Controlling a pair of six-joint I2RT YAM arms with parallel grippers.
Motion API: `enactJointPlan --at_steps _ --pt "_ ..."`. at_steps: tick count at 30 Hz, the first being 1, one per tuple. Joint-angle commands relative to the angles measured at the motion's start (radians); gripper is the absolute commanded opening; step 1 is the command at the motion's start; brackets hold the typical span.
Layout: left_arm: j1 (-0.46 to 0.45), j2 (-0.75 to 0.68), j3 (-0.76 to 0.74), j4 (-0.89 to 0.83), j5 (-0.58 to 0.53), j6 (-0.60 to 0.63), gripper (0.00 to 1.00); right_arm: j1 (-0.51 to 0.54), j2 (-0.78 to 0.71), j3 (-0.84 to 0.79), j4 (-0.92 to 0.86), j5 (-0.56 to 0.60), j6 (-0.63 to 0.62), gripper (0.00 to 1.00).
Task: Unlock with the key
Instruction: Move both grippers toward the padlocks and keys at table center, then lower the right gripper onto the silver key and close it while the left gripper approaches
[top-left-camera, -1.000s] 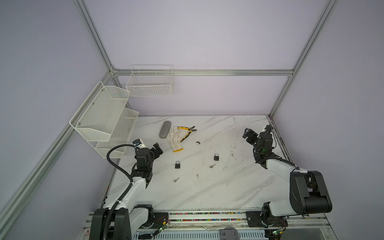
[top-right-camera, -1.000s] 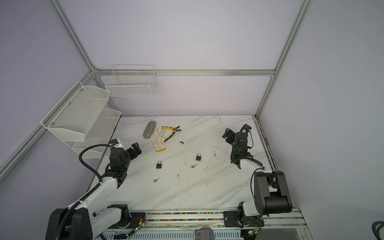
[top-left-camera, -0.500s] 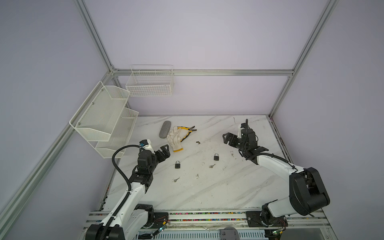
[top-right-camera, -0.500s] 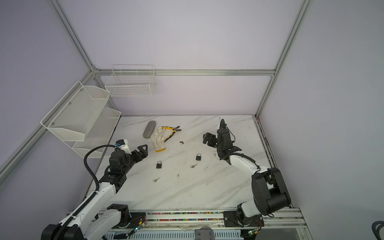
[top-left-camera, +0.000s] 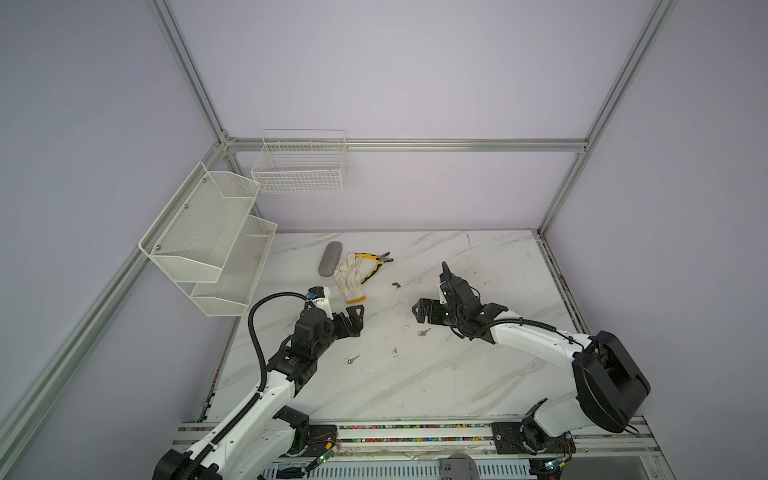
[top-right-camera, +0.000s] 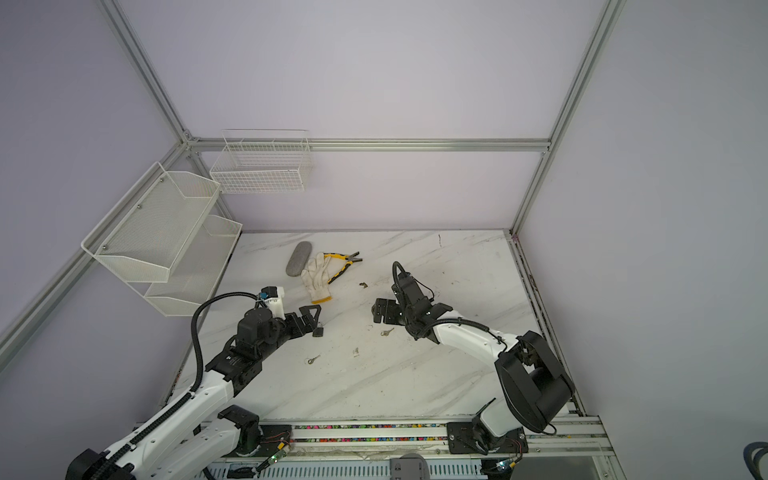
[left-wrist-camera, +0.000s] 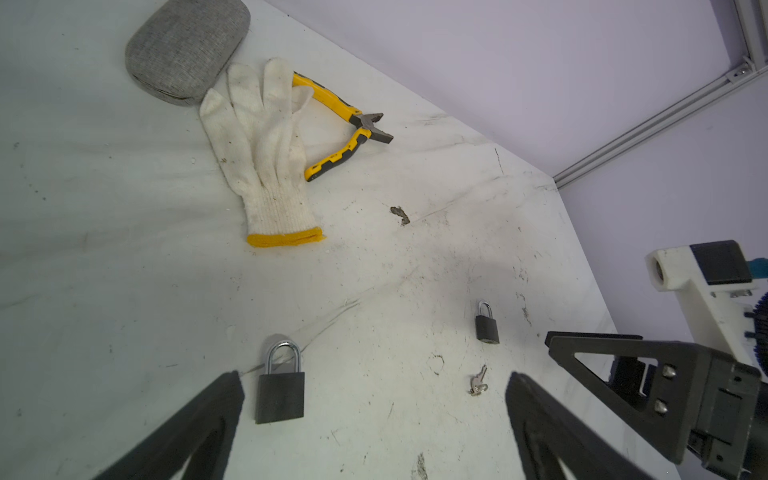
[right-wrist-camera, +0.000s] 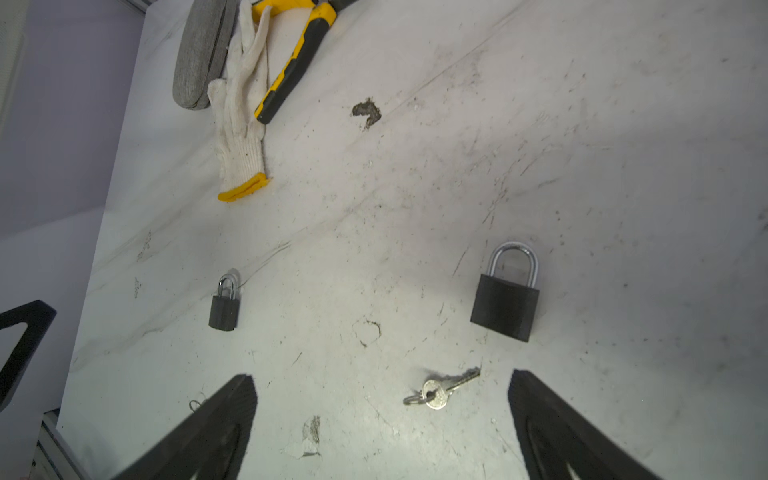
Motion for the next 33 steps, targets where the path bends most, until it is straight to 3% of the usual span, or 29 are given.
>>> enactJointPlan --at_steps 1,12,23,33 --pt "-0.05 -0.009 0.037 0.0 -0.05 -0.033 1.0 0.036 0.009 -0.03 -0.039 0.027 0.067 0.97" --pt "-0.15 0.025 0.027 0.006 -0.134 -0.087 1.0 0.114 0.096 -0.062 0.0 0.06 0.118 0.97" --pt "-0.153 0.035 0.029 0.011 -0.144 -0.111 1.0 0.128 0.181 -0.022 0.013 0.101 0.098 0.97" --pt "-0.154 0.027 0.027 0.002 -0.161 -0.129 1.0 0.169 0.311 0.111 -0.014 0.109 0.015 0.97"
